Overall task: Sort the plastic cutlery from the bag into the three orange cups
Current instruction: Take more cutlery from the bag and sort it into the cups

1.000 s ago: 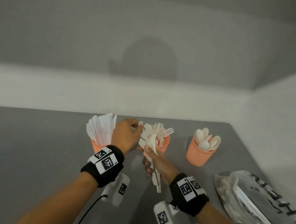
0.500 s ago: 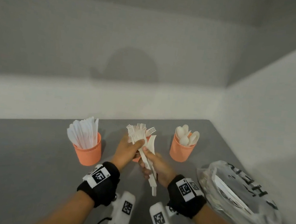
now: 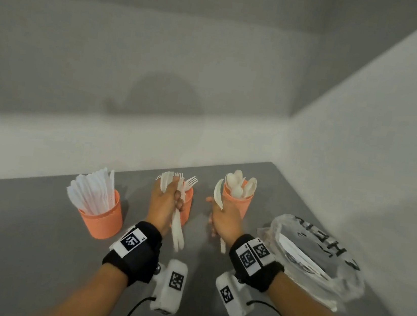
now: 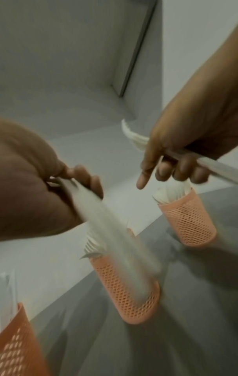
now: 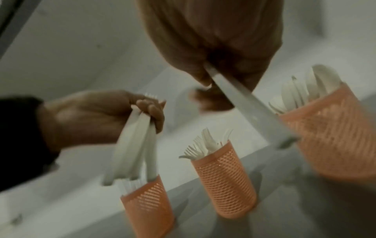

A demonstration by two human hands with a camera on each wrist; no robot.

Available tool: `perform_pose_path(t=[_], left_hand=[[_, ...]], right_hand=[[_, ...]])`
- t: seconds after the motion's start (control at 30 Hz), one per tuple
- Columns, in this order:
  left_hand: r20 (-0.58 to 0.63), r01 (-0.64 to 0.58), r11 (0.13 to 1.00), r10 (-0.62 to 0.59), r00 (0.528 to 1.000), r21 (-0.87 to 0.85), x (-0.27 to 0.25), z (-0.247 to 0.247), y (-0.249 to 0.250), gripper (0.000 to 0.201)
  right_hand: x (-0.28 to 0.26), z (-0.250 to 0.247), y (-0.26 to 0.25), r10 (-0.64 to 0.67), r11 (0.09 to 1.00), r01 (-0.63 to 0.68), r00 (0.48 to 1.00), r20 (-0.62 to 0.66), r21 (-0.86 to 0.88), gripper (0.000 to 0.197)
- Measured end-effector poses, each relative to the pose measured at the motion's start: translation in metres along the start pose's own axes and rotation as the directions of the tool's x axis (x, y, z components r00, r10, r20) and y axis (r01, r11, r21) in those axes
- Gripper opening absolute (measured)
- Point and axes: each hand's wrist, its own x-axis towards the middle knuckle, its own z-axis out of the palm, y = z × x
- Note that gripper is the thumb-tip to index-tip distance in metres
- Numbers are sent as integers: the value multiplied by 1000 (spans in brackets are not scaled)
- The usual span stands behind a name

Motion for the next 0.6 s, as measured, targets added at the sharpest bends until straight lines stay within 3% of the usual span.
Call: perform_pose_path(t=[0.1, 0.2, 0.27, 0.37, 0.43, 0.53, 0.6], left_hand=[[122, -16, 987, -4, 992, 159, -9, 14, -7, 33], [216, -19, 979, -26, 976, 201, -20, 27, -18, 33], [191, 14, 985, -47, 981, 171, -21, 32, -24, 35], [141, 42, 991, -60, 988, 127, -18, 34, -28, 15], [102, 80, 988, -94, 990, 130, -16, 32, -31, 5], [69, 137, 978, -150, 986, 159, -15, 32, -36, 11], [54, 160, 976, -169, 984, 146, -16, 34, -38, 20]], right_hand=[[-1, -4, -1, -112, 982, 97, 990, -82, -161, 25], [-4, -5, -4, -134, 983, 127, 990, -49, -133, 28], [-6, -4, -1, -186, 979, 187, 982, 26, -86, 25], [-10, -6, 5, -244, 955, 257, 964, 104, -147, 36], [-13, -8, 7, -218, 961, 240, 963, 158, -135, 49], [-15, -8, 9, -143, 985, 160, 969, 202, -71, 63], [-15, -11, 11, -49, 998, 41, 968, 247, 38, 66]])
